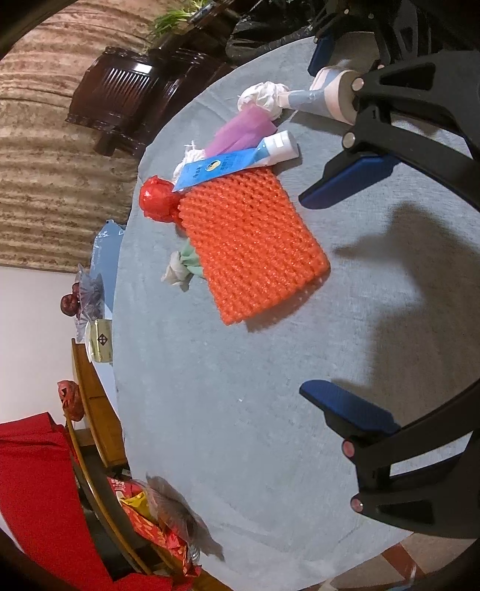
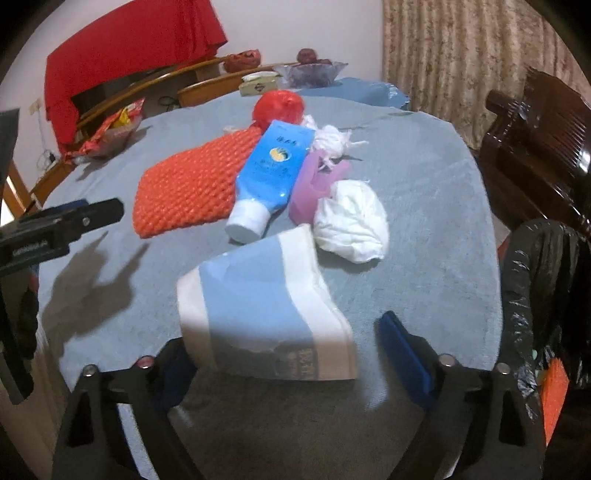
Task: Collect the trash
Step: 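Grasp the white-blue paper packet with the right gripper while the left gripper grasps the orange net, then carry the packet and orange net over the bin and open both grippers, then move both tools back over the table toward the tube and tissue, then grasp the white tissue ball with the right gripper and lift it, then grasp the blue toothpaste tube by its cap end with the left gripper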
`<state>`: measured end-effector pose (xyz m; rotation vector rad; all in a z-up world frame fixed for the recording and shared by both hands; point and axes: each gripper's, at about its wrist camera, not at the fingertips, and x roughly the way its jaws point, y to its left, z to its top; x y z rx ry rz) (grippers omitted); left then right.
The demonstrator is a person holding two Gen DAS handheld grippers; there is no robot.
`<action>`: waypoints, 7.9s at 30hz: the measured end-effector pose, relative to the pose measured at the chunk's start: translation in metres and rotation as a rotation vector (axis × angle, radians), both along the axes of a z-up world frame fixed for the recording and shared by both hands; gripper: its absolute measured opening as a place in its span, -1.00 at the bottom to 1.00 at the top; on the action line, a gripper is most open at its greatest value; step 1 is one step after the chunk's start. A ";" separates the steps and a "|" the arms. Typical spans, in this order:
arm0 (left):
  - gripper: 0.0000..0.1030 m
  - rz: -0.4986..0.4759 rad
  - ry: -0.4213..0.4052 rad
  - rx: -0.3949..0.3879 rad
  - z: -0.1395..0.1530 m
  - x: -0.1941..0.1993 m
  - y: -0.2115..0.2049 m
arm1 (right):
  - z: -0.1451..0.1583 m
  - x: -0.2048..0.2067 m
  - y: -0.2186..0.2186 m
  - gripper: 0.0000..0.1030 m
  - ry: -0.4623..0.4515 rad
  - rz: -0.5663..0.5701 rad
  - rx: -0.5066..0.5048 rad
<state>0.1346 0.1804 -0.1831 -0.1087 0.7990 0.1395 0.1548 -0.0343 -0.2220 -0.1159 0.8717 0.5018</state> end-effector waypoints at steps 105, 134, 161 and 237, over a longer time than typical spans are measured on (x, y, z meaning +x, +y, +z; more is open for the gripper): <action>-0.86 -0.485 -0.140 -0.058 0.090 -0.008 -0.221 | 0.134 -0.041 -0.211 0.39 -0.242 -0.441 0.010; -0.86 -0.717 -0.046 -0.083 0.049 0.017 -0.339 | 0.094 -0.053 -0.304 0.39 -0.171 -0.634 -0.042; 0.82 -0.442 -0.107 -0.074 0.068 0.014 -0.227 | 0.104 -0.046 -0.271 0.89 -0.204 -0.580 0.033; 0.55 -0.132 -0.019 -0.012 0.012 0.047 -0.076 | 0.050 0.063 -0.048 -0.34 -0.039 -0.214 0.066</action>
